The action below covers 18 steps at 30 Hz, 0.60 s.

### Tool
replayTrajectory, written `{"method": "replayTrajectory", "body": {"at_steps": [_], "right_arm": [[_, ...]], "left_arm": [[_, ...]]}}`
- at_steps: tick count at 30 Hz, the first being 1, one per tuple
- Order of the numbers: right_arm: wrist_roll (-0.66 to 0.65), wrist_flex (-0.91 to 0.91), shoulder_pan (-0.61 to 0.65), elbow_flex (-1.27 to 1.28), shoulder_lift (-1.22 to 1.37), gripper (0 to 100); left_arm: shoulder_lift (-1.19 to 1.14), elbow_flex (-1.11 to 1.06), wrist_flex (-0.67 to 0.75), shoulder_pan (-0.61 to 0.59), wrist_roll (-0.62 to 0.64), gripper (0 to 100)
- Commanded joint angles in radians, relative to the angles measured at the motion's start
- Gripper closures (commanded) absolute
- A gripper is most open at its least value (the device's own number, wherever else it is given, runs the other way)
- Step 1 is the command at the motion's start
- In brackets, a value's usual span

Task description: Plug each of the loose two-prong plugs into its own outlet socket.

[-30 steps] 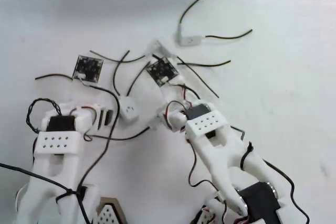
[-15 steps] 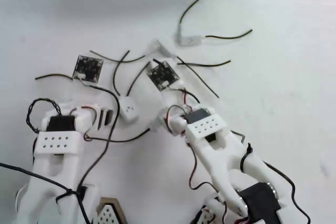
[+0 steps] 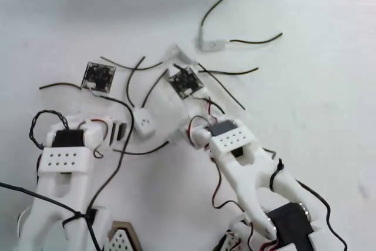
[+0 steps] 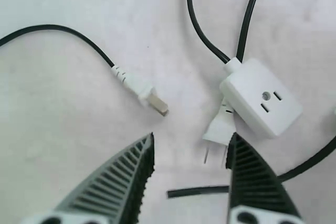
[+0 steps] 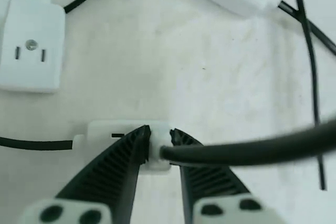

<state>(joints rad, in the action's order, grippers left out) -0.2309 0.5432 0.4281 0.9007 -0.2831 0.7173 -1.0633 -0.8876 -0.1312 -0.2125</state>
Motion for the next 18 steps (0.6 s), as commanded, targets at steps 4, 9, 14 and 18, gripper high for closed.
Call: {"method": "replayTrajectory", "body": {"at_steps": [4,9,14,18], "right_arm": [[0.000,0.114,-0.165,-0.203,-0.151,98.1],[0.002,0.127,-0.274,-0.331,-0.153,98.1],[0.126,0.054,-0.381,-0.405,-0.136,98.1],[0.227,-0.051,-0.444,-0.448,-0.033,98.1]], "left_arm": [[0.024,0.003,0.023,-0.008,0.012,78],[0.022,0.002,0.023,-0.008,0.012,78],[0.024,-0.006,0.028,-0.007,0.012,78],[0.024,-0.008,0.032,-0.008,0.012,78]]}}
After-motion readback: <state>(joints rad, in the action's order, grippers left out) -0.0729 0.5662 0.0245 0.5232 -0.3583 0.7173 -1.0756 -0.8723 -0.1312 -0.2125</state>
